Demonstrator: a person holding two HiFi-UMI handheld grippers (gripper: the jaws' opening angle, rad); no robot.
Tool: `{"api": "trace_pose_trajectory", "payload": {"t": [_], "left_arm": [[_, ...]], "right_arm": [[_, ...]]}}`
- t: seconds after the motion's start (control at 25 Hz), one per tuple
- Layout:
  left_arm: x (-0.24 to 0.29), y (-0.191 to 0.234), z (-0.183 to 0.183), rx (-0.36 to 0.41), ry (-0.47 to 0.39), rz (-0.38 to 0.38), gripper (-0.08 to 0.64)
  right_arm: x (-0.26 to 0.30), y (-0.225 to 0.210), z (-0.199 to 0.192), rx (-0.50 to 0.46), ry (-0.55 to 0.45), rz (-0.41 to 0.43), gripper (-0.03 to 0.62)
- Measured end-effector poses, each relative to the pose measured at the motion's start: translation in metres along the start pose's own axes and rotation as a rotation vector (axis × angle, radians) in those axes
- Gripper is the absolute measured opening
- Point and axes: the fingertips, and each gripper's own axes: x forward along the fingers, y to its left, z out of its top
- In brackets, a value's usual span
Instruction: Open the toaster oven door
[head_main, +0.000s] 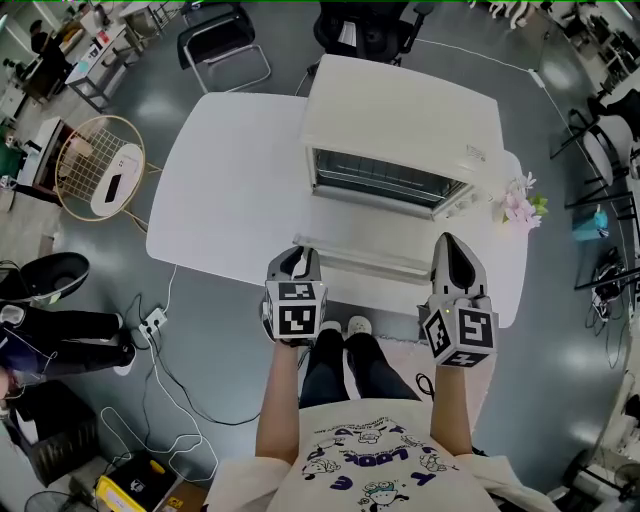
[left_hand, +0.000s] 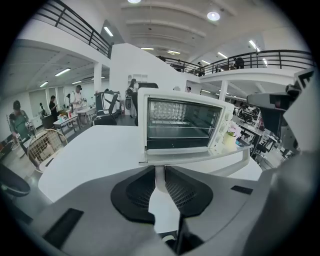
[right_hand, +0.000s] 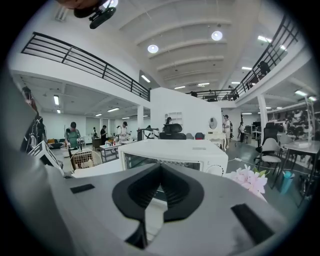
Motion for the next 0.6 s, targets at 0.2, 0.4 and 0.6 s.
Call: {"api": "trace_pose_trajectory", "payload": {"t": [0.2,0.4,0.6], "left_arm": [[0.003,0.001,-0.01,-0.007,-0.005,-0.004,0.067],[0.007,0.002,-0.025,-0.012,-0.016,-0.009,0.067],[0.009,0.004,-0.041,-0.02,0.004,-0.009,0.067]], "right_arm": [[0.003,0.005,-0.007,-0.011,0.014,0.008,-0.003],[0.007,0.013,-0.015,-0.022,0.029,0.025,-0.003],[0.01,0.023,-0.02,-0.03,0.043,0.042,-0.003]]}}
